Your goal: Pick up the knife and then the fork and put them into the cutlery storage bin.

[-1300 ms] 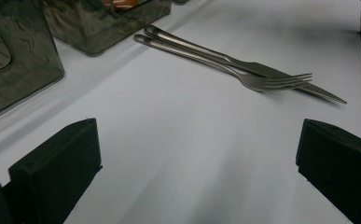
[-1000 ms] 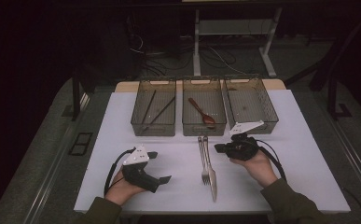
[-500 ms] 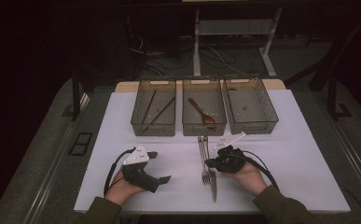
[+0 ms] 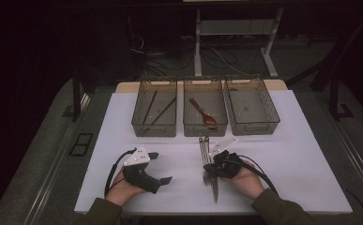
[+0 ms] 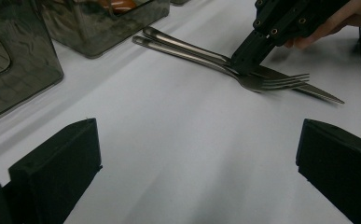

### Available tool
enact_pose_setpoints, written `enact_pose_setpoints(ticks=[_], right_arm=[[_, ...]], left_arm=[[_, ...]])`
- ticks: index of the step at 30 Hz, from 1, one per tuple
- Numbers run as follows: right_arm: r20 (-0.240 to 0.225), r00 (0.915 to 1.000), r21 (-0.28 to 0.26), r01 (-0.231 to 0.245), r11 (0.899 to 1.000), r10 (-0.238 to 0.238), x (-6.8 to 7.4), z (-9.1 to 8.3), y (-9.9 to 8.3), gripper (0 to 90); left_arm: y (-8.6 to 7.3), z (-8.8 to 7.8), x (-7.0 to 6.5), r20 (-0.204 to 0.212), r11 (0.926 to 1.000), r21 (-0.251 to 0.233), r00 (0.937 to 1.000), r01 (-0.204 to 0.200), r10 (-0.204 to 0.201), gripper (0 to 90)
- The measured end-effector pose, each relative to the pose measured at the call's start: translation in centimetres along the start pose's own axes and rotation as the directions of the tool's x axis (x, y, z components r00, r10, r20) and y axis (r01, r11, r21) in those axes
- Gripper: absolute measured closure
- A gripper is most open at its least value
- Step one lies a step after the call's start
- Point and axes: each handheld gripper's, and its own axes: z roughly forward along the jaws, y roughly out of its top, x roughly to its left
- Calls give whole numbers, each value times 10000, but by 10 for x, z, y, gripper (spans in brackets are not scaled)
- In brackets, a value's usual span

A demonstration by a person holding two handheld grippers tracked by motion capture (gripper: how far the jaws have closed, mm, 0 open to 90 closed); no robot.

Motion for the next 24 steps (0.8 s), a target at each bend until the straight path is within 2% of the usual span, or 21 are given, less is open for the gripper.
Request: enact_pose_setpoints(ticks=[4, 7, 24], right_arm=[[346, 9993, 282, 115, 9995, -125, 3, 0, 0, 891], [432, 9990, 316, 90, 9995, -103, 2, -1, -1, 891], [1192, 9928, 510, -125, 9986, 63, -14, -18, -15, 891]], left_arm=[[0, 0, 0, -13, 10000, -6, 10000, 3, -3, 0], [0, 0, 0, -23, 10000, -11, 10000, 8, -8, 0], [0, 0, -1, -17, 10000, -5, 10000, 22, -22, 0]])
